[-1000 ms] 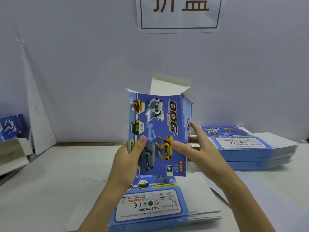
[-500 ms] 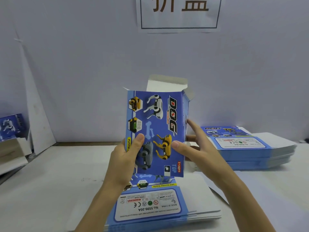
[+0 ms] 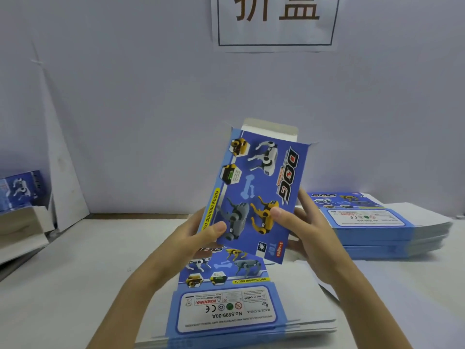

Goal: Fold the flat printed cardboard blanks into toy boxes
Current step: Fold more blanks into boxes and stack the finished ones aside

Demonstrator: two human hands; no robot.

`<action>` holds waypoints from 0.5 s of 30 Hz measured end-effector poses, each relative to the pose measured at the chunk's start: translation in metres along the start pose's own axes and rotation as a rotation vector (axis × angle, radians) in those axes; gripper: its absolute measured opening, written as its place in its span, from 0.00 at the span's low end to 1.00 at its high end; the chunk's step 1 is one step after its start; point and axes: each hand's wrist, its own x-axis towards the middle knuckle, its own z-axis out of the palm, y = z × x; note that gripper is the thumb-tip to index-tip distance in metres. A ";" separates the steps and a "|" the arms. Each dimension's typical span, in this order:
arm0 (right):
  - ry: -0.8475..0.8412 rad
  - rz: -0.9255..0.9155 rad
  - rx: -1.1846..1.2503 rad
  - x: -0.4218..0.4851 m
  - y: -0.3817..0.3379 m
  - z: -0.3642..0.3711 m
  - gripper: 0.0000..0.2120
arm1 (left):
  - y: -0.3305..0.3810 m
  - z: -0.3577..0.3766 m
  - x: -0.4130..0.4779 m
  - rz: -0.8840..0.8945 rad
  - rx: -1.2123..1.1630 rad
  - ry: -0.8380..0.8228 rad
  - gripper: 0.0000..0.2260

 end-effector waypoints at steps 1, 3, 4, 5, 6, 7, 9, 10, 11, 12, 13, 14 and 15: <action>0.002 0.003 -0.007 0.000 0.000 0.000 0.39 | 0.001 -0.001 0.000 -0.004 -0.009 0.009 0.20; -0.014 0.035 -0.060 -0.001 0.003 0.000 0.39 | 0.001 -0.004 0.000 0.002 -0.044 0.036 0.19; -0.038 0.059 -0.104 -0.001 0.004 0.000 0.37 | 0.002 -0.006 -0.002 -0.005 -0.056 0.050 0.19; -0.068 0.085 -0.149 -0.001 0.005 0.001 0.35 | 0.004 -0.008 -0.003 -0.020 -0.064 0.067 0.19; -0.098 0.113 -0.187 -0.002 0.007 0.001 0.31 | 0.004 -0.011 -0.004 -0.040 -0.072 0.093 0.20; -0.120 0.137 -0.221 -0.002 0.007 0.001 0.30 | 0.004 -0.015 -0.006 -0.069 -0.090 0.134 0.21; -0.152 0.171 -0.308 -0.003 0.009 0.003 0.33 | 0.004 -0.027 -0.010 -0.158 -0.145 0.256 0.23; -0.166 0.183 -0.362 -0.003 0.010 0.004 0.36 | 0.002 -0.035 -0.012 -0.210 -0.177 0.329 0.25; -0.175 0.192 -0.415 -0.004 0.011 0.005 0.39 | 0.001 -0.046 -0.014 -0.253 -0.217 0.408 0.24; -0.179 0.196 -0.463 -0.005 0.012 0.005 0.40 | 0.000 -0.057 -0.017 -0.281 -0.275 0.495 0.22; -0.180 0.202 -0.502 -0.005 0.014 0.005 0.41 | -0.001 -0.069 -0.020 -0.291 -0.351 0.582 0.19; -0.183 0.213 -0.532 -0.006 0.015 0.004 0.41 | -0.003 -0.082 -0.023 -0.284 -0.453 0.671 0.17; -0.185 0.229 -0.550 -0.007 0.014 0.003 0.42 | -0.005 -0.096 -0.026 -0.244 -0.582 0.768 0.17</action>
